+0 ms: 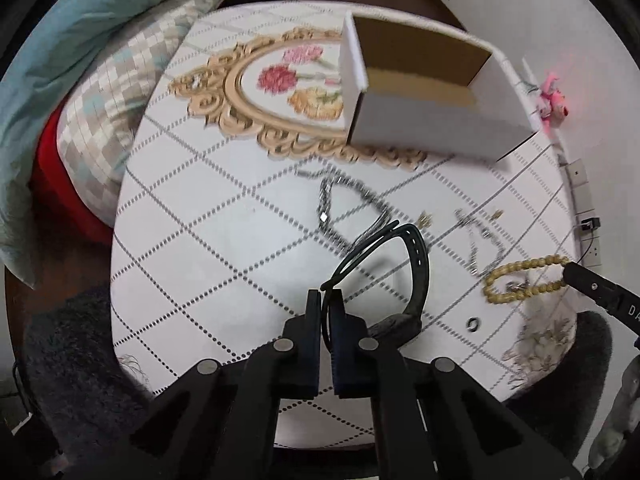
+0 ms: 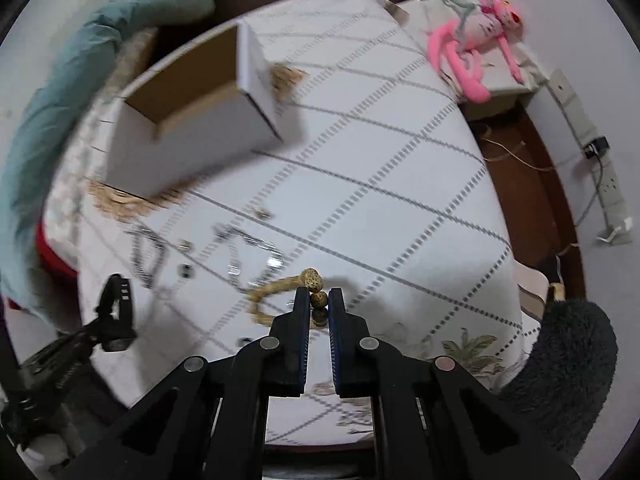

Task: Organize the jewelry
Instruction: 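Carry both items into the cardboard box and open both tools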

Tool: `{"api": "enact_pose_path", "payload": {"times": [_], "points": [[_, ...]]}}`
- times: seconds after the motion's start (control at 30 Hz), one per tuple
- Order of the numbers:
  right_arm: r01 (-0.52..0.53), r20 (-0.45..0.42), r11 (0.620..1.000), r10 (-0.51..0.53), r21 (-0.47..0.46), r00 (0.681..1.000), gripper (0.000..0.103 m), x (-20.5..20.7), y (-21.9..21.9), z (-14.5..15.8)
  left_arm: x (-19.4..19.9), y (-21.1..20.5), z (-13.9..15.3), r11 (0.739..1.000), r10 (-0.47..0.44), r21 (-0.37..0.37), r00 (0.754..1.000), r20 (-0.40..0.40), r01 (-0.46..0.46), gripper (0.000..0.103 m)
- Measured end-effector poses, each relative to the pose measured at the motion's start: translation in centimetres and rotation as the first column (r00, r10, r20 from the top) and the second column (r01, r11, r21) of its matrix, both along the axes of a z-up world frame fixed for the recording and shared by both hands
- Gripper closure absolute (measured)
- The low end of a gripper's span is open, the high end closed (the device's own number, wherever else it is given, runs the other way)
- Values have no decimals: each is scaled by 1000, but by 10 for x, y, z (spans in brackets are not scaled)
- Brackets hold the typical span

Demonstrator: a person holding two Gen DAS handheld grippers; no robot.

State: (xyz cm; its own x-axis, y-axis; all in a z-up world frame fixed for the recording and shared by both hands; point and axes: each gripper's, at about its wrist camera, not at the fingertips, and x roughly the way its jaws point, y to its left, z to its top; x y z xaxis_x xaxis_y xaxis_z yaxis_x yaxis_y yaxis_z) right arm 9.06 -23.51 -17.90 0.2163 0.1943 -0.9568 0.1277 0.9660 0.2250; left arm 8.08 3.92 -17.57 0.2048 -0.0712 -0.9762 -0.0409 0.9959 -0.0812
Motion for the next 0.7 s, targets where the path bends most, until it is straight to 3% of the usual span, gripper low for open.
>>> {"api": "enact_pose_path", "payload": {"times": [0.1, 0.47, 0.7], "points": [[-31, 35, 999, 30, 30, 999, 94, 11, 5, 21, 6, -6, 21, 1000, -9, -13, 999, 36, 9, 102], [-146, 239, 986, 122, 85, 963, 94, 72, 27, 122, 97, -43, 62, 997, -35, -60, 991, 126, 43, 102], [-186, 233, 981, 170, 52, 958, 94, 136, 53, 121, 153, -48, 47, 995, -41, -83, 996, 75, 47, 101]]}}
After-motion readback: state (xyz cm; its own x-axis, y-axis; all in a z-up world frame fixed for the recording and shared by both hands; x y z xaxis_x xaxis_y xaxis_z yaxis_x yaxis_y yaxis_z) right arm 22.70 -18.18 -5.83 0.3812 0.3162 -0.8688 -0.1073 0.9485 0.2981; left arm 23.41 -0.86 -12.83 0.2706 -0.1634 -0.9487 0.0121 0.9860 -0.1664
